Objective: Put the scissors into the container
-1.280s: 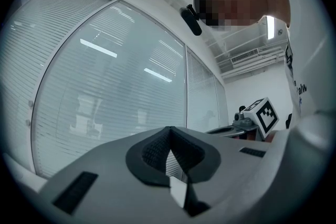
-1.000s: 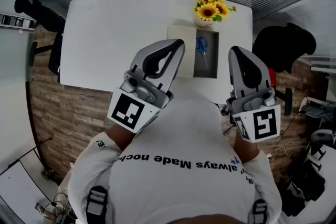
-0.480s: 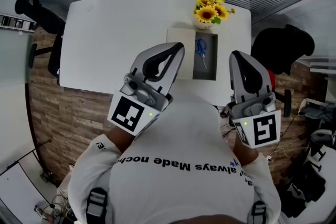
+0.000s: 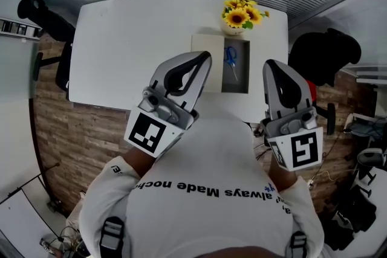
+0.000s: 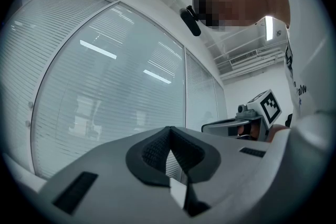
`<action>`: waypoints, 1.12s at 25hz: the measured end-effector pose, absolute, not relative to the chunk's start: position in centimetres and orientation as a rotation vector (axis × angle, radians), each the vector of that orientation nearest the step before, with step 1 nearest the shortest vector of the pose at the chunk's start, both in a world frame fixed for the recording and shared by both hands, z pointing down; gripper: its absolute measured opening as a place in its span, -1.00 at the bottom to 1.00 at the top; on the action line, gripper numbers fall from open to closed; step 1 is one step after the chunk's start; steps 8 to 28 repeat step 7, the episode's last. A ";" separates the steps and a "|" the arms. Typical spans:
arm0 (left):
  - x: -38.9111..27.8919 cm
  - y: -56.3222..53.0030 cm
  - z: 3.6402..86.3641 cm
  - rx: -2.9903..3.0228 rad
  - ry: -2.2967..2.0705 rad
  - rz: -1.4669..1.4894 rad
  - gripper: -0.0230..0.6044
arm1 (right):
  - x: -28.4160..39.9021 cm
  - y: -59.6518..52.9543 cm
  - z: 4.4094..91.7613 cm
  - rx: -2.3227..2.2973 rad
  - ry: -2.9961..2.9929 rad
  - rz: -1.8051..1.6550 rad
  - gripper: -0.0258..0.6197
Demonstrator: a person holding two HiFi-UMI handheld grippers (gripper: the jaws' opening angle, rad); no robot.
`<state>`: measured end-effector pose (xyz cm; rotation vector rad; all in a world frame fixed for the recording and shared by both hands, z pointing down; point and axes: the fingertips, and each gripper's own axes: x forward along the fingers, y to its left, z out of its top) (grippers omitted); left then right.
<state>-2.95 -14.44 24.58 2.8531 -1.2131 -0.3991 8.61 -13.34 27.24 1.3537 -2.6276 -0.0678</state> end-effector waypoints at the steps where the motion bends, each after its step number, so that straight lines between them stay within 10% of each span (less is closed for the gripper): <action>1: -2.9 -14.5 24.6 2.853 -1.213 -0.399 -0.87 | 8.6 -13.3 27.2 1.355 -2.627 -0.068 -0.90; 28: -3.0 -14.6 24.6 2.851 -1.220 -0.403 -0.87 | 8.7 -13.4 27.2 1.358 -2.628 -0.068 -0.90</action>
